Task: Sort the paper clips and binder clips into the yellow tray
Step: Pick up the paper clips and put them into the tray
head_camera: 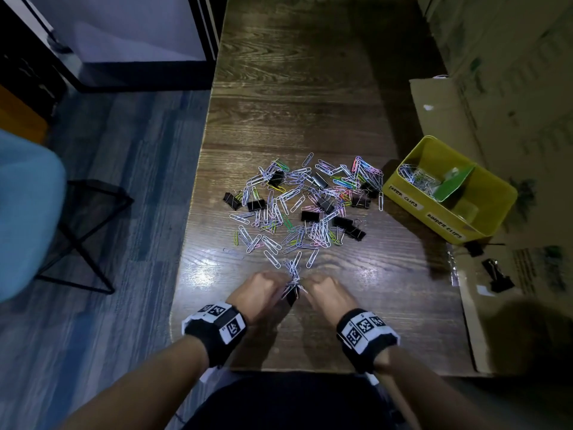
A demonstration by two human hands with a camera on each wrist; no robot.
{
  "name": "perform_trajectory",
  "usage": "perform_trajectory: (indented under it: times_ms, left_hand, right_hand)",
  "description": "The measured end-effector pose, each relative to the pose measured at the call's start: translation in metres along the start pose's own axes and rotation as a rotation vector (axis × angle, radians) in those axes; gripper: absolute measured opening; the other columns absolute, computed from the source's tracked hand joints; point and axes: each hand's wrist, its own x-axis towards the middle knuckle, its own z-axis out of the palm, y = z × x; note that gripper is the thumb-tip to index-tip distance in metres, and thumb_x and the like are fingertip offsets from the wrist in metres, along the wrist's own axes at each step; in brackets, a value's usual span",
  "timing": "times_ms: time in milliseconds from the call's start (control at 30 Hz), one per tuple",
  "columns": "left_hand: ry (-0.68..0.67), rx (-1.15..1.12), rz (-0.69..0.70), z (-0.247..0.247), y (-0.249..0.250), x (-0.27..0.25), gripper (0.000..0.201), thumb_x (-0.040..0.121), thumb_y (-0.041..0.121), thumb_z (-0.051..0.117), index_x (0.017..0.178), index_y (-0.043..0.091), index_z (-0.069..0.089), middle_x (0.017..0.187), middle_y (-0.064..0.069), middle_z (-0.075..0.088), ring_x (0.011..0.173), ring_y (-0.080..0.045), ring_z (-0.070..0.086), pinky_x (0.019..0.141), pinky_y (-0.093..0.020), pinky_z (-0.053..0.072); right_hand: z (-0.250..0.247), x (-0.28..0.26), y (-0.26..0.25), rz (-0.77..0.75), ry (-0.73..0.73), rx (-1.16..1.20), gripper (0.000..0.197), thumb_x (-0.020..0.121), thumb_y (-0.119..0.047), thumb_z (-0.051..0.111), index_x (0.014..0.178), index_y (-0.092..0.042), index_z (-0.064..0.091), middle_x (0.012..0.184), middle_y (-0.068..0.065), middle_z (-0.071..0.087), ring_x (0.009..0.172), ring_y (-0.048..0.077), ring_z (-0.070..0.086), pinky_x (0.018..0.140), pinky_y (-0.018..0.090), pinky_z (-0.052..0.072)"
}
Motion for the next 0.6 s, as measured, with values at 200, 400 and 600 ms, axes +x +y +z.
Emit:
perform_trajectory:
  times_ms: [200,400,600]
  left_hand:
    - [0.073,-0.238,-0.173,-0.007,-0.015,0.009,0.032,0.083,0.019,0.069,0.115,0.022,0.065,0.099,-0.004,0.073,0.087,-0.013,0.067,0.084,-0.027,0.051]
    - [0.028,-0.766,-0.414,-0.025,-0.021,0.021,0.033,0.077,0.002,0.071,0.107,0.014,0.068,0.081,0.004,0.074,0.071,-0.003,0.065,0.070,-0.019,0.054]
    - [0.037,-1.025,-0.400,-0.065,0.007,0.051,0.030,0.072,-0.003,0.069,0.097,0.014,0.069,0.087,-0.003,0.074,0.072,-0.019,0.070,0.069,-0.023,0.057]
  right_hand:
    - [-0.004,0.000,0.017,0.001,0.053,0.114,0.034,0.097,-0.033,0.045,0.126,-0.020,0.057,0.126,0.009,0.062,0.114,0.028,0.057,0.098,0.040,0.046]
    - [-0.027,-0.014,0.035,-0.113,0.355,0.412,0.022,0.085,-0.017,0.068,0.105,-0.010,0.072,0.106,0.008,0.072,0.101,0.019,0.066,0.097,0.019,0.042]
    - [-0.065,-0.039,0.053,0.039,0.597,0.746,0.026,0.080,-0.011,0.072,0.106,-0.010,0.071,0.095,-0.003,0.071,0.080,0.000,0.065,0.078,0.018,0.053]
